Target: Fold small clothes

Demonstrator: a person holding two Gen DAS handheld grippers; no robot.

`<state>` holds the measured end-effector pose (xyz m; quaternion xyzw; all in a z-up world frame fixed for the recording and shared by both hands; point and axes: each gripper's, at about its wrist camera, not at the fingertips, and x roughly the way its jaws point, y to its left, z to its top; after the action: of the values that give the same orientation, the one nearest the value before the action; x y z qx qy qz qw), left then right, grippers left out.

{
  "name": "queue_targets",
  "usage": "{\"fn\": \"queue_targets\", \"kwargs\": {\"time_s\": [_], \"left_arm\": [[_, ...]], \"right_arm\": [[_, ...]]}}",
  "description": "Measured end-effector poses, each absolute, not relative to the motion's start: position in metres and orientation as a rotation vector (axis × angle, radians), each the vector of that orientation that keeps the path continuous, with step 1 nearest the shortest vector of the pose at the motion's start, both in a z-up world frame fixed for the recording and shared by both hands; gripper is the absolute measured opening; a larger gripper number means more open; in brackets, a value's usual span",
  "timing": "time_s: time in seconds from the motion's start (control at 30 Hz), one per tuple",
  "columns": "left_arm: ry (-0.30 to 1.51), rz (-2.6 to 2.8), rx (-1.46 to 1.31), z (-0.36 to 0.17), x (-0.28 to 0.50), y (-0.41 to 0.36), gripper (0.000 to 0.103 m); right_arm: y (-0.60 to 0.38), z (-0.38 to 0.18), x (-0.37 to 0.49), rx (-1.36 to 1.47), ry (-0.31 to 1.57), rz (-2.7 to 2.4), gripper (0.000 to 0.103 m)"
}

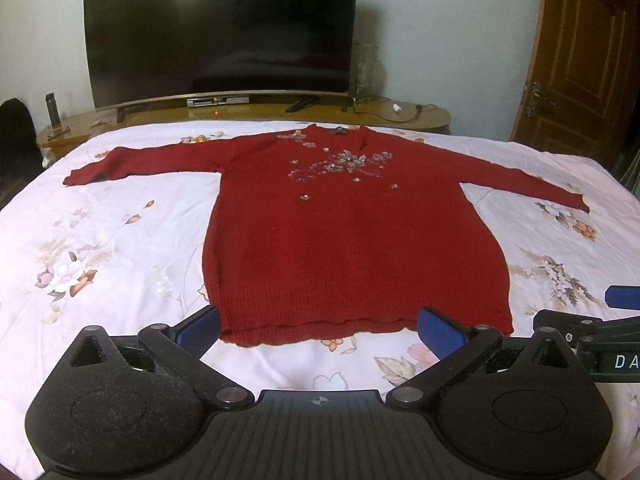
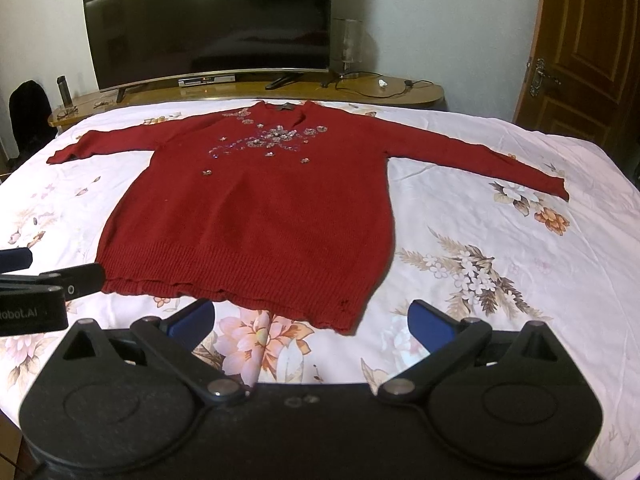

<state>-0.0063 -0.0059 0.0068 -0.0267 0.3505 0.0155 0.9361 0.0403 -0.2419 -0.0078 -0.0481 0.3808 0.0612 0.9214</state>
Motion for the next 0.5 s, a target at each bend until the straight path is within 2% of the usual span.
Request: {"fn": "queue_targets", "kwargs": {"time_s": [0.5], "left_arm": [[0.716,0.033,-0.056,0.0067,-0.0072,-0.0062,0.103]], "right_arm": [[-0.2414,-0.0063,0.0395,-0.1,0.779,0.126,0.103]]}}
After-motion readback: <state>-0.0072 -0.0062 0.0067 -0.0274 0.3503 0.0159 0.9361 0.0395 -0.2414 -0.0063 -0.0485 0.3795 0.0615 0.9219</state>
